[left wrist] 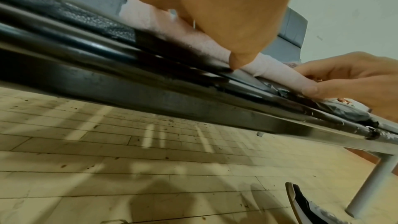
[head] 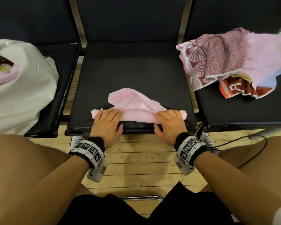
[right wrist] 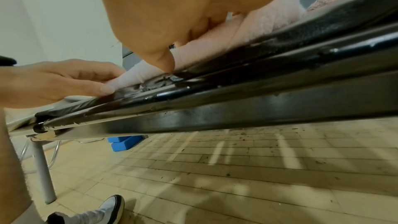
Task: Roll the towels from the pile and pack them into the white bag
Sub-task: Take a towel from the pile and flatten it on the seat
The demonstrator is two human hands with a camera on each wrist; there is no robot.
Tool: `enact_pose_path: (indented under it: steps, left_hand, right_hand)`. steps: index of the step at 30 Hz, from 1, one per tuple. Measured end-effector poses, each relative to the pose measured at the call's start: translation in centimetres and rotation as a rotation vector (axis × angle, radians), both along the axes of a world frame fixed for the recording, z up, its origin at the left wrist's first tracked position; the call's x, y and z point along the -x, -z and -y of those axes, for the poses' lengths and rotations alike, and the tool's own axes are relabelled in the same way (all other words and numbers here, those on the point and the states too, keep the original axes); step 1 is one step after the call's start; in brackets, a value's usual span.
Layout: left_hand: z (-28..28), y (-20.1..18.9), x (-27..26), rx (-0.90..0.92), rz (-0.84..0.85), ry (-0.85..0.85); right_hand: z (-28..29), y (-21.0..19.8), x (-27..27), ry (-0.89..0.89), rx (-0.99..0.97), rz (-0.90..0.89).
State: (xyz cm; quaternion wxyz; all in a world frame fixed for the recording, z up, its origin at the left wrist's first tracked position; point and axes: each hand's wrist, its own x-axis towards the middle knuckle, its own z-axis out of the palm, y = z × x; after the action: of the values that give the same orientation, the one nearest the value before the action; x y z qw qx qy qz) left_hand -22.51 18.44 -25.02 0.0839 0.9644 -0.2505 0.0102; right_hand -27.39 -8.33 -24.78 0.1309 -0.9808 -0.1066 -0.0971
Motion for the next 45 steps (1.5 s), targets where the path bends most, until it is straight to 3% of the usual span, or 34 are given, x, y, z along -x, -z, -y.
enact_pose_path:
  steps: [8, 14, 17, 24, 30, 35, 42, 45]
  left_hand:
    - [0.0, 0.2, -0.2, -0.139, 0.041, -0.041]
    - [-0.3, -2.2, 0.2, -0.191, -0.076, -0.064]
    - [-1.0, -4.4, -0.3, -0.174, -0.041, -0.115]
    - [-2.7, -9.3, -1.8, -0.19, 0.037, -0.228]
    - [-4.2, -14.1, -5.0, -0.135, 0.191, -0.32]
    - [-4.4, -17.5, -7.4, -0.111, 0.207, -0.413]
    - [-3.4, -23.9, -9.6, 0.064, 0.306, -0.491]
    - [-3.3, -24.6, -9.6, 0.127, 0.348, -0.489]
  right_hand:
    - [0.7, 0.9, 0.2, 0.041, 0.151, -0.082]
    - [1.0, -0.8, 0.7, -0.029, 0.209, -0.15]
    - [1.5, -2.5, 0.2, 0.0, 0.226, -0.207]
    - [2.5, -8.0, -3.1, 0.043, 0.305, -0.023]
    - [3.4, -13.3, -5.6, 0.131, 0.243, -0.087]
    - [3.7, -17.5, -7.5, 0.172, 0.09, -0.015]
    - [3.8, -23.5, -12.1, 0.269, 0.148, 0.366]
    - [3.9, -24.2, -12.2, 0.264, 0.128, 0.513]
